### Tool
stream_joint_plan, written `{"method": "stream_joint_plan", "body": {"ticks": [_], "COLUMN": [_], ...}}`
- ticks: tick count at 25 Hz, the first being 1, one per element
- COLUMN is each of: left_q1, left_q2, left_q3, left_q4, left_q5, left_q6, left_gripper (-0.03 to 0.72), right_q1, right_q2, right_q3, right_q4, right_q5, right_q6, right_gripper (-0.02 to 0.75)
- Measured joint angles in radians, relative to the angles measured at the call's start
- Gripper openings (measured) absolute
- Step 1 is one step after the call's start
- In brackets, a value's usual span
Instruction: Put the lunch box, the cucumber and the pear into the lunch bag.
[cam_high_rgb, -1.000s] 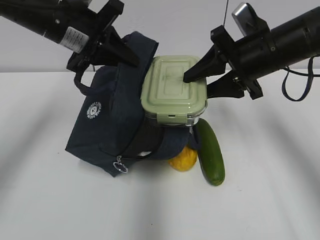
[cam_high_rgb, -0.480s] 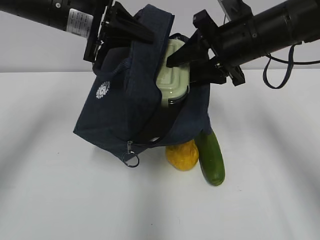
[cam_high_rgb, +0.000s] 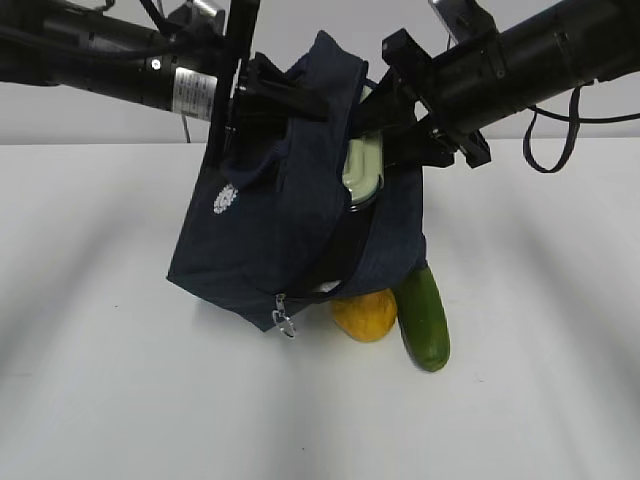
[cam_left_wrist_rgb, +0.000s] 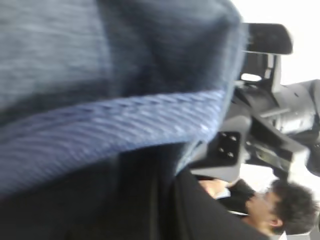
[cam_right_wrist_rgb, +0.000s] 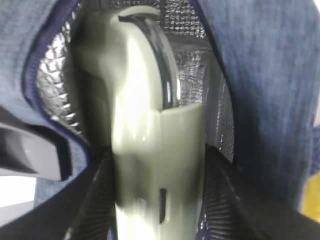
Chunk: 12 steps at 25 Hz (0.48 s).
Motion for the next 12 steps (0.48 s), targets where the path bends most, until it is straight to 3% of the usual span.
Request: {"method": "stream_joint_plan", "body": {"ticks": [7, 12], "left_q1": [0.014, 0.059], "left_q2": [0.071, 0.080], "left_q3": [0.000, 0.000], "left_q4": [-0.013, 0.035], "left_q5": [0.009, 0.004], "left_q6": [0.034, 0.034], "left_gripper": [0.002, 0.002], "right_q1": [0.000, 0.000], "right_q2": [0.068, 0.122], "right_q3": [-0.006, -0.013], "right_q4": [-0.020, 0.010], "right_q5": [-0.008, -0.002], "right_q6": [0.005, 0.005], "right_gripper": [0.363, 0.363]}}
